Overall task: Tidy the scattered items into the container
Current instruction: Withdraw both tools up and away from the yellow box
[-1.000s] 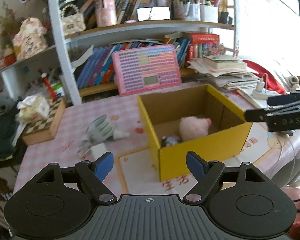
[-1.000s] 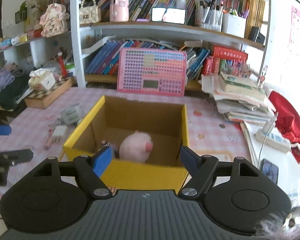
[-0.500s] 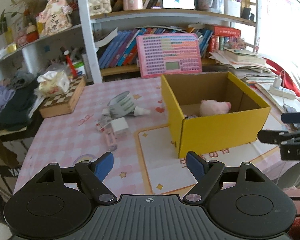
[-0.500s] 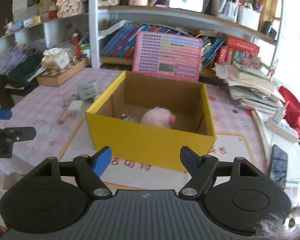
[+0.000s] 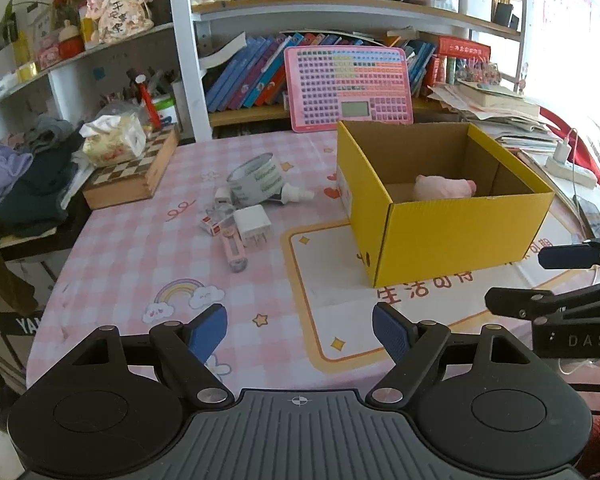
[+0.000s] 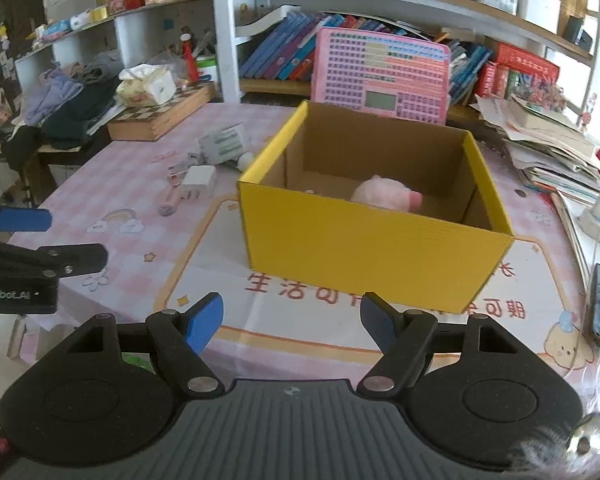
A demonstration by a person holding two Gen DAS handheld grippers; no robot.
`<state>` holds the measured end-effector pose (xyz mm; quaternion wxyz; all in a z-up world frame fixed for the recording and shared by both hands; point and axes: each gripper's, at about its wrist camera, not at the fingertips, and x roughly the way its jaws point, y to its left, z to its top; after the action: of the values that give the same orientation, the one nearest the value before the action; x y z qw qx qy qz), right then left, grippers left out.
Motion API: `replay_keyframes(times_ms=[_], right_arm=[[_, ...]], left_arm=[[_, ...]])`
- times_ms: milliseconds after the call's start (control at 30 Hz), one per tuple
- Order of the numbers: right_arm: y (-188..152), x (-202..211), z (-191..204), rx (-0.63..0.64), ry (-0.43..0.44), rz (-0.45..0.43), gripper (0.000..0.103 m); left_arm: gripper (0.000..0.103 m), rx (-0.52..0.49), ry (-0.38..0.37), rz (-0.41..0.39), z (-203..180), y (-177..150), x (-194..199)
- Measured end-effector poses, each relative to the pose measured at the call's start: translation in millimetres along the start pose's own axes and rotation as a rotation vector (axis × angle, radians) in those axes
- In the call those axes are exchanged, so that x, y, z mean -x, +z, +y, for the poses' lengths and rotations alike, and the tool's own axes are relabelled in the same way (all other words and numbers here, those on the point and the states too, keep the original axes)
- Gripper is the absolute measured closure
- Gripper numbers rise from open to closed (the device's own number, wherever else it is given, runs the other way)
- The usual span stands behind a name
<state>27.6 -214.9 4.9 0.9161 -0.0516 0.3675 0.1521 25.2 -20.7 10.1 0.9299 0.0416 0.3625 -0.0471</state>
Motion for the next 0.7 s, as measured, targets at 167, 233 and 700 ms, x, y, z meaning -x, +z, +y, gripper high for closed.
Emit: replay_keyframes(times_ms=[167,233,700], right_arm=[[6.5,-4.7,14.5,0.017,-0.002,0.006,0.028],[8.7,-7.8,19.2,0.021,-0.004,0.012,0.028],[28.7,-37.4,72.2,0.017,0.007,0.056,0.026]], left_arm=[[0.021,0.001,-0.019,0.008,14.1,0.3,-6.0],[0.021,0.0,-0.026,0.011,21.0,0.3,-8.8],[0.021,-0.031,-0.059,0.078,75.0,1.9,-29.2]])
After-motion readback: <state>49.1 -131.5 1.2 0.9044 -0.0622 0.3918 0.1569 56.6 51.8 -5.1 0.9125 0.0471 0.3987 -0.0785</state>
